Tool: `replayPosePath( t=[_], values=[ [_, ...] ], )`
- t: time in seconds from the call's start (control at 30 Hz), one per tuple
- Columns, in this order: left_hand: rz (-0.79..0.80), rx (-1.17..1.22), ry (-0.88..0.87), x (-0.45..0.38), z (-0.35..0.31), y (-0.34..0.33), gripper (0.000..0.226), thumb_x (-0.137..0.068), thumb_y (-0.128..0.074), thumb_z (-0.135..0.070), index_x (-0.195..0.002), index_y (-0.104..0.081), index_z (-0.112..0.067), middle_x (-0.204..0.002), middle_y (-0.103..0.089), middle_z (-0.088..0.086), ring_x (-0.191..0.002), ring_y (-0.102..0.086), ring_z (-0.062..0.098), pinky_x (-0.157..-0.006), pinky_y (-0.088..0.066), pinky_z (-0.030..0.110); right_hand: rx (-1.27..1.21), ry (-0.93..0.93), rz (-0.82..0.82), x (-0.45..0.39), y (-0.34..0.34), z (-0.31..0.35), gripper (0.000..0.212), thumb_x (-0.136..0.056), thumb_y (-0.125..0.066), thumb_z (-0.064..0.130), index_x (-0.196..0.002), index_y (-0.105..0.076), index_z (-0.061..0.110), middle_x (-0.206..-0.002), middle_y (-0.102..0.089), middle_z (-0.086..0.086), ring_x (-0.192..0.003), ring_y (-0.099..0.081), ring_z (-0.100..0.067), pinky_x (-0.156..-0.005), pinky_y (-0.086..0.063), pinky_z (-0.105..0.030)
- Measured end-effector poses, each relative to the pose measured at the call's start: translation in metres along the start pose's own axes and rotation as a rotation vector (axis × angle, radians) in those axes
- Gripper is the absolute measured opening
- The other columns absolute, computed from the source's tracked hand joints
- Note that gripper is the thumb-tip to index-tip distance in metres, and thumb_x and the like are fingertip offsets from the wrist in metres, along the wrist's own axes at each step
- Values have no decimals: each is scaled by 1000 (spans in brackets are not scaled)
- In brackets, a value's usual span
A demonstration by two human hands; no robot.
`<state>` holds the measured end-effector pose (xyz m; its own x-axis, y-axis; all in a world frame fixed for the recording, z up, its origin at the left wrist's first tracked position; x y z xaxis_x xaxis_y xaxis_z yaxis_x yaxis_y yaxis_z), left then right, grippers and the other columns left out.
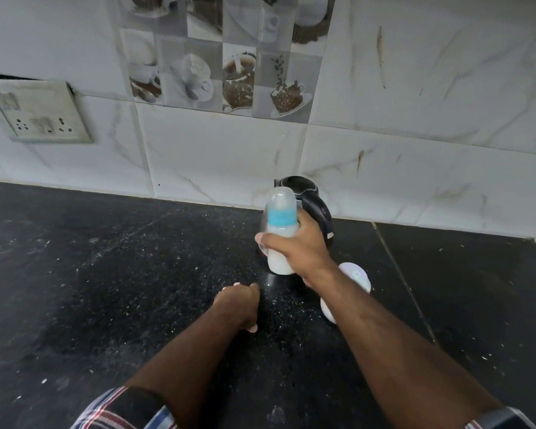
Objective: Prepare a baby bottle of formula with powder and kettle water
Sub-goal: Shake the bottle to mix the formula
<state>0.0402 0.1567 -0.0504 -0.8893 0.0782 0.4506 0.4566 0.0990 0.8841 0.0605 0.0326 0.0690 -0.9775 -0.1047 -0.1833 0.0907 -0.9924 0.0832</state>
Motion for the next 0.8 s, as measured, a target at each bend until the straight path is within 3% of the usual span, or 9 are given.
replayPosePath(
  t=[0.13,0.23,0.3,0.37,0.47,0.53,0.63,0.73,0.8],
  values=[
    [4,10,2,-2,2,-3,92,-83,-86,-32,-155,-33,-13,-153,-50,16,-140,-50,38,-111,-49,53,-249,-72,-47,-8,5,1,53,-60,-92,26,-103,-65,10,-78,-72,-4,-62,-69,-20,-60,-59,-34],
    [3,14,4,-3,3,-4,94,-82,-86,-33,-157,-31,-14,-157,-45,17,-143,-47,38,-113,-47,53,-281,-205,-7,-6,7,0,62,-58,-91,30,-109,-64,9,-84,-69,-9,-65,-69,-22,-68,-61,-42],
    [-5,7,-2,-3,3,-4,91,-82,-86,-33,-154,-34,-14,-155,-48,17,-142,-48,38,-112,-47,52,-354,-308,58,-4,8,-3,60,-59,-84,22,-113,-61,6,-86,-65,-13,-68,-68,-25,-81,-58,-55],
    [-10,4,-5,-2,3,-5,89,-82,-86,-33,-152,-35,-13,-153,-49,17,-141,-50,38,-111,-48,52,-443,-359,118,-5,11,-1,52,-64,-74,12,-113,-59,6,-86,-65,-13,-70,-69,-26,-83,-57,-54],
    [-7,-2,-3,-3,3,-5,89,-82,-86,-33,-152,-35,-13,-153,-50,17,-142,-49,38,-111,-48,52,-472,-315,158,-7,18,3,44,-67,-78,7,-109,-65,9,-89,-71,-10,-78,-73,-23,-74,-62,-44],
    [-7,4,3,-3,2,-4,91,-82,-86,-32,-153,-34,-13,-153,-50,16,-141,-49,38,-111,-48,52,-464,-275,94,-10,23,6,43,-65,-84,12,-105,-69,14,-89,-72,-5,-81,-72,-20,-70,-62,-41],
    [-12,3,-3,-2,2,-4,90,-82,-86,-33,-153,-34,-12,-152,-51,17,-140,-50,38,-111,-48,52,-488,-246,36,-9,24,9,36,-62,-81,8,-95,-67,15,-76,-68,-2,-69,-68,-19,-60,-59,-35],
    [-17,2,-5,-2,3,-6,89,-83,-85,-33,-152,-35,-12,-151,-52,17,-140,-50,38,-111,-48,52,-393,-207,149,-6,17,24,31,-62,-78,2,-90,-65,8,-73,-70,-7,-65,-72,-26,-62,-62,-37],
    [-22,-4,-4,-3,3,-6,87,-82,-85,-32,-150,-36,-11,-149,-54,17,-139,-51,38,-110,-49,52,-365,-75,75,-18,24,43,39,-60,-81,1,-94,-63,5,-72,-72,-8,-62,-72,-26,-64,-61,-39]
  ],
)
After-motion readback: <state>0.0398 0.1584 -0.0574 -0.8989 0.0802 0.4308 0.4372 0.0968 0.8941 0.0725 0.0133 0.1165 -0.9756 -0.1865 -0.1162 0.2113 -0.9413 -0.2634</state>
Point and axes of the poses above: each hand's wrist, its own x-axis away from the middle knuckle, its own y-axis out of the back of the hand, z = x × y, the point moved 2 cm from there along -x, towards the middle knuckle
